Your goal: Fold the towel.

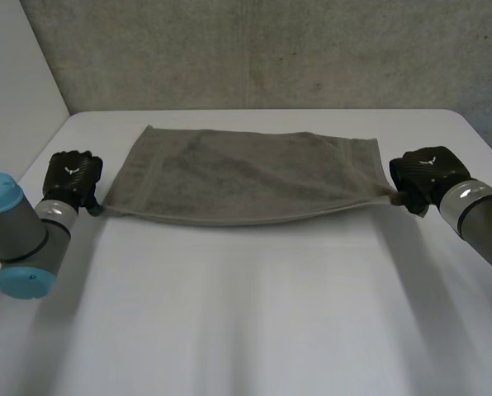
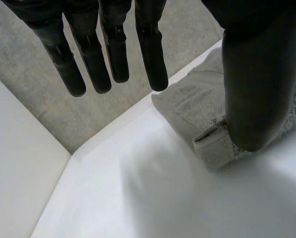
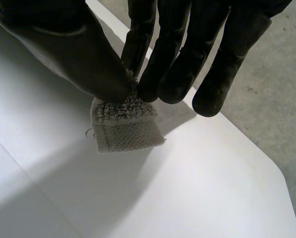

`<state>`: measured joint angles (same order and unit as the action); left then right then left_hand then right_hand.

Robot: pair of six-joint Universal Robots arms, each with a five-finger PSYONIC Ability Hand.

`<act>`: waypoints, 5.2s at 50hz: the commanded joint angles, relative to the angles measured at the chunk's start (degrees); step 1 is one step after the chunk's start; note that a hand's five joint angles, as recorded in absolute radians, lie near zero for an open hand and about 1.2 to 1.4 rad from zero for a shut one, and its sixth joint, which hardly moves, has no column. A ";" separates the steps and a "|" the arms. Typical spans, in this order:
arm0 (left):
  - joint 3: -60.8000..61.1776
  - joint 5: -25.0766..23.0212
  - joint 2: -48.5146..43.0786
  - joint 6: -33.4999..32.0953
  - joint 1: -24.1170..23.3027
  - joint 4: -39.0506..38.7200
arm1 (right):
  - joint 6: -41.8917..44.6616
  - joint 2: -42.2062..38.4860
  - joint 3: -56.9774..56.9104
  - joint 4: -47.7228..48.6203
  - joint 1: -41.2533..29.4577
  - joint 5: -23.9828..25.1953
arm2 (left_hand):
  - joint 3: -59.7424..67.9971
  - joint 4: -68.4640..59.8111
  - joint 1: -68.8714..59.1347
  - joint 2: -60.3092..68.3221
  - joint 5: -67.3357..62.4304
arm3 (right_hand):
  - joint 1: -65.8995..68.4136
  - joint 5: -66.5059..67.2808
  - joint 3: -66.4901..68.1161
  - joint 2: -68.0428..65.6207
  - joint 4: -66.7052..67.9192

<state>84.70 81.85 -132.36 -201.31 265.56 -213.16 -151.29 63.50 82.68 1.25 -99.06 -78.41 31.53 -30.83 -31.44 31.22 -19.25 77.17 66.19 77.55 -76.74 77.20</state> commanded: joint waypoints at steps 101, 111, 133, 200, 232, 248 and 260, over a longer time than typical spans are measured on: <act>-5.48 -20.59 9.24 13.31 6.38 21.38 | 6.36 -4.79 -17.20 -18.92 3.26 1.50 | 48.47 -49.17 -48.56 48.78 -50.75 | 2.83 3.81 2.45 -3.26 2.80; -18.50 -16.29 -2.10 13.22 2.51 24.10 | 5.13 -16.56 -27.12 -13.38 -1.13 -5.88 | 48.47 -49.17 -48.56 48.78 -50.75 | 2.83 3.81 2.45 -3.26 2.80; -28.45 -10.57 -8.80 13.31 0.92 26.13 | 1.98 -28.09 -43.48 -12.23 -6.15 -14.32 | -20.64 19.94 20.55 -20.33 18.36 | -67.17 -66.19 -67.55 66.74 -67.20; 1.79 -3.89 4.83 6.98 -0.48 16.55 | 4.34 -8.13 7.93 10.44 5.45 -0.26 | -19.64 18.93 19.54 -19.32 17.35 | -18.57 -17.59 -18.95 18.14 -18.60; 1.44 -4.68 18.27 20.08 -0.48 17.60 | 6.62 -3.12 -15.62 -3.10 -14.50 -9.57 | -20.48 19.78 20.38 -20.16 18.19 | 2.83 3.81 2.45 -3.26 2.80; 4.42 -5.21 15.55 19.81 -1.62 17.34 | 2.32 -14.47 -16.00 -6.00 -28.66 -11.86 | -20.48 19.78 20.38 -20.16 18.19 | -67.17 -66.19 -67.55 66.74 -67.20; 8.55 -13.90 14.14 19.11 -9.79 16.81 | -5.06 -3.40 4.04 4.71 -21.19 -6.50 | -18.46 17.76 18.36 -18.15 16.18 | -67.17 -66.19 -67.55 66.74 -67.20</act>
<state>91.25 71.87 -117.87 -181.78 259.59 -196.15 -152.73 54.54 77.08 -1.38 -124.42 -87.84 15.12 -15.04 -14.74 14.69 -3.56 13.68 3.40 14.03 -13.89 14.75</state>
